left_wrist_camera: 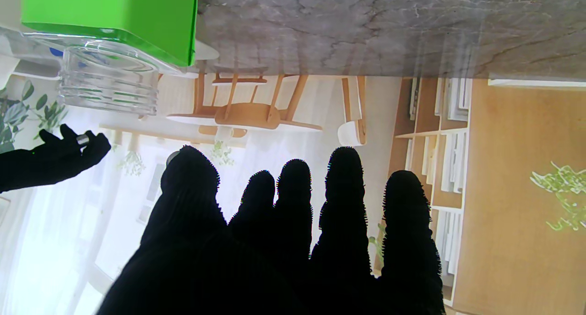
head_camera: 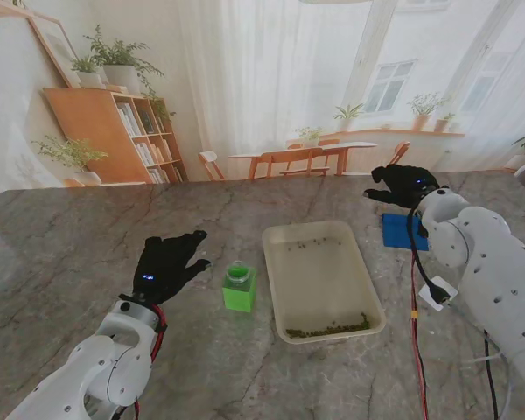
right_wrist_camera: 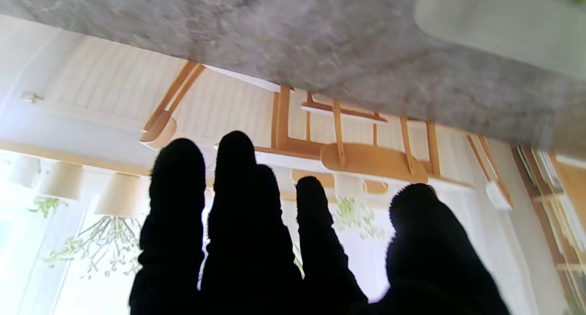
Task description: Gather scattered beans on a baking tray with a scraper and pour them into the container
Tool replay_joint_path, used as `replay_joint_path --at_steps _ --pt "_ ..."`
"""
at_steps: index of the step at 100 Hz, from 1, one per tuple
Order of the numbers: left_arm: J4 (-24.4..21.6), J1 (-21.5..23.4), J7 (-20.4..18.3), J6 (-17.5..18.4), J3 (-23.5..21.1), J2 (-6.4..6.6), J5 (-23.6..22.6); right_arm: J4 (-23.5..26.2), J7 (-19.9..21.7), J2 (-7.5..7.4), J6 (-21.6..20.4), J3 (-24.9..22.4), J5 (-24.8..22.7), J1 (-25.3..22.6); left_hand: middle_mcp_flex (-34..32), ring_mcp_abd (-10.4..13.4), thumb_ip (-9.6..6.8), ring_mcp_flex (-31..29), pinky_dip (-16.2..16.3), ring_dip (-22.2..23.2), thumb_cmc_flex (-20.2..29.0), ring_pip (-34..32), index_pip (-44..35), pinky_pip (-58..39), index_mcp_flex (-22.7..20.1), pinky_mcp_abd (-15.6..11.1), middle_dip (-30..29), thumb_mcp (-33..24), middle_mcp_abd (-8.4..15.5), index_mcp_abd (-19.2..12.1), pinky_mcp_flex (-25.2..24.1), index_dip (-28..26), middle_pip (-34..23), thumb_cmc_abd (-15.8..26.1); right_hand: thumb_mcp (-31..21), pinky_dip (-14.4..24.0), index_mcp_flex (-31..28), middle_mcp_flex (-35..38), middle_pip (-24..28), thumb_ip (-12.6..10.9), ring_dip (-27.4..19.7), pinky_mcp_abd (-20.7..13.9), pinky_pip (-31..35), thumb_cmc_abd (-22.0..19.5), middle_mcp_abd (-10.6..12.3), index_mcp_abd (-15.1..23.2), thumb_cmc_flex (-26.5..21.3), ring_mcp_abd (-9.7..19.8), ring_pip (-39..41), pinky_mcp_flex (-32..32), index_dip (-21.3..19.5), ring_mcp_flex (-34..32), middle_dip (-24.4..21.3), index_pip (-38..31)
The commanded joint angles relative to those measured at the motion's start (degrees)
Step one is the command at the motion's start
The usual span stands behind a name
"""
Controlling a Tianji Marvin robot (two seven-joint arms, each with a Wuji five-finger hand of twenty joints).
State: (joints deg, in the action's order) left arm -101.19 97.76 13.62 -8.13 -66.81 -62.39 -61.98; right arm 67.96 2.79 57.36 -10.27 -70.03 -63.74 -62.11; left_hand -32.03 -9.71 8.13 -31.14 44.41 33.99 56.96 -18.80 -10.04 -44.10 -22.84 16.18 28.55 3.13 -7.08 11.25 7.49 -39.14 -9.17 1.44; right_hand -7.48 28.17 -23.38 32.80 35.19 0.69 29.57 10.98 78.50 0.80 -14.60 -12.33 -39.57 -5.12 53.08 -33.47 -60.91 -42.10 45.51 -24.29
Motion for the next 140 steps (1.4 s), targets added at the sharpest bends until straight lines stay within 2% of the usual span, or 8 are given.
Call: replay_joint_path --at_steps 1,12,24,46,61,92,125,140 --pt "-0.5 1.0 0.7 0.2 -0.3 -0.09 -0.3 2.6 1.6 0.78 0.8 -0.5 1.2 -2.2 -0.5 -0.3 -5.47 -1.6 1.3 0.3 -0.4 0.6 -0.5 0.9 -1.3 1.7 -0.1 -0.4 0.3 -0.3 -0.2 -0.2 0.5 3.3 -2.4 0.9 -4.4 4.8 3.6 0.5 1.5 -2.1 4.8 0.7 1.6 2.4 2.3 2.1 2.9 -5.8 2.2 -4.9 -1.9 -2.5" --pt "-0.8 1.8 1.5 0.2 -1.0 -0.19 -0.3 7.9 3.8 1.24 2.6 -3.1 3.0 -6.5 -0.4 -0.3 -5.47 -1.5 1.3 0.3 -0.4 0.7 -0.5 0.8 -1.3 1.7 -0.1 -0.4 0.4 -0.3 -0.1 -0.2 0.5 3.3 -6.4 -0.7 -10.3 12.3 5.1 0.7 1.4 -2.9 8.4 2.8 2.7 4.0 5.9 3.2 4.9 -12.9 5.2 -11.5 -2.4 -4.7" --pt "-0.9 2.3 2.2 0.2 -1.6 -0.33 0.1 12.9 7.3 1.77 6.8 -4.8 6.6 -10.5 -0.4 -0.3 -5.47 -1.5 1.3 0.3 -0.5 0.6 -0.5 0.9 -1.3 1.6 -0.1 -0.4 0.4 -0.4 -0.2 -0.2 0.5 3.3 -9.2 -1.4 -15.8 18.4 5.7 0.9 1.7 -3.1 11.8 5.0 2.8 4.5 8.6 3.2 7.1 -18.4 7.2 -16.8 -2.3 -6.4" --pt "-1.1 3.2 3.3 0.3 -2.4 -0.53 0.7 17.9 15.0 1.51 11.7 -4.8 9.8 -14.1 -0.3 -0.3 -5.47 -1.5 1.3 0.3 -0.4 0.7 -0.5 0.9 -1.4 1.7 -0.1 -0.4 0.4 -0.3 -0.2 -0.2 0.6 3.3 -13.2 -3.2 -15.7 18.2 0.4 1.2 -0.5 3.6 4.6 10.4 1.1 1.6 11.0 -2.2 -2.0 -11.7 10.4 -13.8 -3.8 -2.4" --pt "-1.4 3.8 4.2 0.1 -2.8 -0.66 0.7 17.7 18.5 1.17 14.6 -2.4 9.9 -13.7 -0.4 -0.2 -5.47 -1.5 1.3 0.3 -0.5 0.6 -0.5 0.9 -1.3 1.6 -0.1 -0.4 0.5 -0.4 -0.2 -0.2 0.5 3.3 -15.4 -4.5 -11.2 13.2 -5.0 1.5 -2.5 6.0 -2.3 14.4 -0.9 -2.1 11.3 -5.2 -10.6 -4.6 11.9 -8.6 -5.5 1.7" --pt "-1.6 4.2 4.8 -0.2 -3.1 -0.76 0.8 14.5 23.5 0.80 25.1 4.3 11.5 -10.3 -0.5 -0.3 -5.48 -1.6 1.3 0.4 -0.4 0.6 -0.5 0.9 -1.3 1.7 -0.1 -0.4 0.4 -0.4 -0.2 -0.2 0.5 3.3 -16.4 -4.2 -4.3 5.4 -11.3 1.6 -1.9 8.9 -4.9 16.0 -6.7 -9.6 11.0 -8.9 -13.4 1.1 14.1 -2.7 -7.3 7.2" --pt "-1.5 4.2 4.8 -0.2 -3.1 -0.78 1.0 12.0 26.7 0.28 30.6 7.7 13.1 -9.1 -0.4 -0.3 -5.48 -1.6 1.3 0.4 -0.5 0.6 -0.5 0.9 -1.3 1.6 -0.1 -0.4 0.4 -0.4 -0.2 -0.2 0.5 3.4 -16.1 -3.1 -3.3 4.0 -12.9 1.6 -0.8 10.3 -4.6 15.3 -8.5 -12.0 10.5 -10.1 -12.3 3.0 14.7 -1.3 -6.9 8.6" --pt "-1.5 4.1 4.6 -0.1 -3.1 -0.78 1.1 10.4 25.3 0.49 32.2 9.5 15.1 -8.8 -0.5 -0.2 -5.49 -1.6 1.3 0.4 -0.4 0.6 -0.5 0.9 -1.4 1.7 -0.1 -0.4 0.5 -0.4 -0.2 -0.2 0.5 3.4 -16.0 -2.6 -4.0 4.3 -11.8 1.5 -0.1 10.2 -3.8 15.9 -8.7 -11.7 9.4 -9.8 -10.8 2.4 14.3 -1.6 -5.7 7.9"
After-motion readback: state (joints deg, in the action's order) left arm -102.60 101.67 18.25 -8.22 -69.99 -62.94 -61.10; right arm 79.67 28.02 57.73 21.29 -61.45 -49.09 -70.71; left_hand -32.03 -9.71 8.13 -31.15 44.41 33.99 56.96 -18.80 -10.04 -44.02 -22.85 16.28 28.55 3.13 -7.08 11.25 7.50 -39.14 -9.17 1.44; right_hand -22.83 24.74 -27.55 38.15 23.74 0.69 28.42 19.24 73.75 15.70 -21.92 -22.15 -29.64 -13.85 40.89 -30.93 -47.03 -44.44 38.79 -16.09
